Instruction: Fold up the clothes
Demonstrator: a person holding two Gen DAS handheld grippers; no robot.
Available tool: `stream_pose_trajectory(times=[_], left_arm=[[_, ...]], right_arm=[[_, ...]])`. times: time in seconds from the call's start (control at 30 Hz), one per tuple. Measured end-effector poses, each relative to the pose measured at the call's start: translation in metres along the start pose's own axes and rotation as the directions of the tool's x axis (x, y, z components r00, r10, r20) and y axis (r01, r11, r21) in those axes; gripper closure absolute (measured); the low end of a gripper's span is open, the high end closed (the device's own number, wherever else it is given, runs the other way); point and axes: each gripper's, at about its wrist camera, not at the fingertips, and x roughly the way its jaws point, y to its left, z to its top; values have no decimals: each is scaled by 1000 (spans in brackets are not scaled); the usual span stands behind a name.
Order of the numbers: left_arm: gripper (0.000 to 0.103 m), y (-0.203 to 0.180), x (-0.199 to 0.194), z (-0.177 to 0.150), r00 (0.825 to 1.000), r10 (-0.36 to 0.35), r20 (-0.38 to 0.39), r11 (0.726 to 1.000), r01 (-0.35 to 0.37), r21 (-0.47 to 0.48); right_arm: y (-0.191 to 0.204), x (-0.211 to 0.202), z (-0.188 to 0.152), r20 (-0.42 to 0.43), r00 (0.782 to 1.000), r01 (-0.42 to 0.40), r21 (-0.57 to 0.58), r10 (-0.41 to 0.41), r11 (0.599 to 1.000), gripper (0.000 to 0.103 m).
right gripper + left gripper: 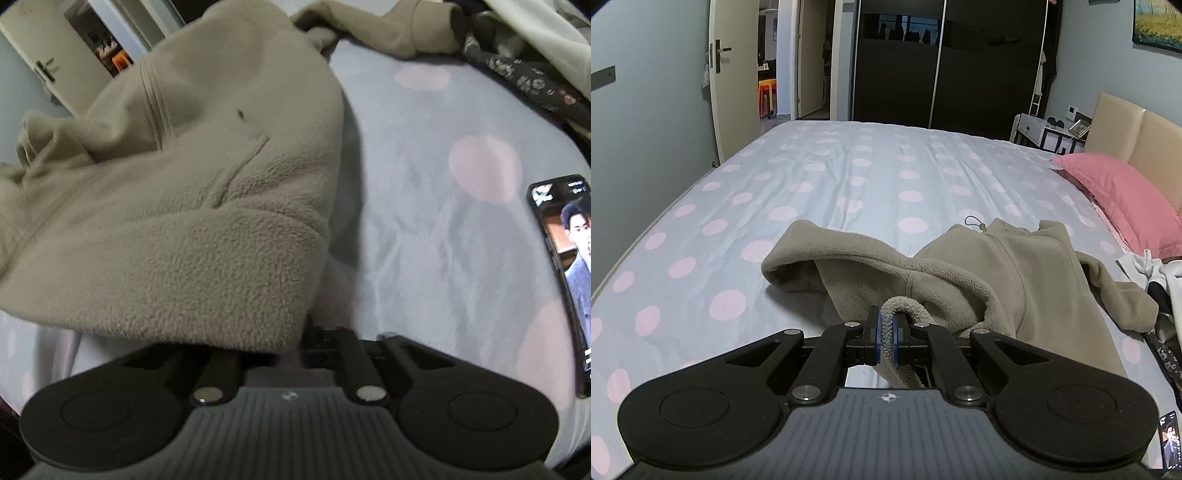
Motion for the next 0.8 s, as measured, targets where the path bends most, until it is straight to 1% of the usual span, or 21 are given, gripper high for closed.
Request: stream_pose_trajectory(times=[0.07, 0.13, 0.27, 0.43, 0.5, 0.53, 0.57, 0.6, 0.63, 0.67, 0.73, 0.8], left_arm=[[99, 0, -8, -2, 1000, -18, -5, 1000, 18, 0], [99, -4, -19, -3, 999, -34, -13, 999, 34, 6], [99, -12, -49, -8, 996, -82, -41, 996, 83, 24], [99, -24, -94, -26, 984, -139, -113, 989, 145, 43], [100, -28, -110, -39, 973, -160, -164, 985, 168, 35], [100, -29, -117, -47, 966, -170, -196, 984, 178, 26], [100, -30, -123, -56, 956, -179, -234, 983, 185, 7], [100, -31, -127, -67, 941, -188, -280, 981, 191, -14], [100, -32, -130, -79, 923, -200, -330, 979, 199, -37], [100, -33, -130, -92, 901, -212, -379, 977, 202, -65], [100, -38, -123, -121, 848, -224, -481, 974, 202, -98], [100, -48, -113, -147, 806, -201, -557, 978, 194, -73]], right_arm=[[-11, -16, 10, 42, 999, -17, 30, 16, 999, 95], [-15, -42, 21, 103, 994, -24, 21, 22, 999, 96], [-16, -103, 58, 246, 969, -11, -46, 22, 999, 97], [-14, -180, 114, 370, 929, 73, -177, -2, 982, 97], [-9, -204, 128, 392, 920, 117, -246, -11, 962, 97], [-8, -218, 132, 397, 918, 148, -288, -22, 946, 97], [-7, -228, 136, 395, 918, 175, -321, -36, 931, 97], [-6, -236, 138, 392, 919, 202, -352, -51, 914, 97], [-6, -243, 139, 383, 921, 228, -384, -71, 895, 98], [-6, -245, 138, 367, 926, 248, -416, -88, 875, 98], [-8, -233, 128, 307, 945, 258, -484, -114, 836, 98], [-9, -222, 118, 246, 958, 260, -550, -144, 794, 98]])
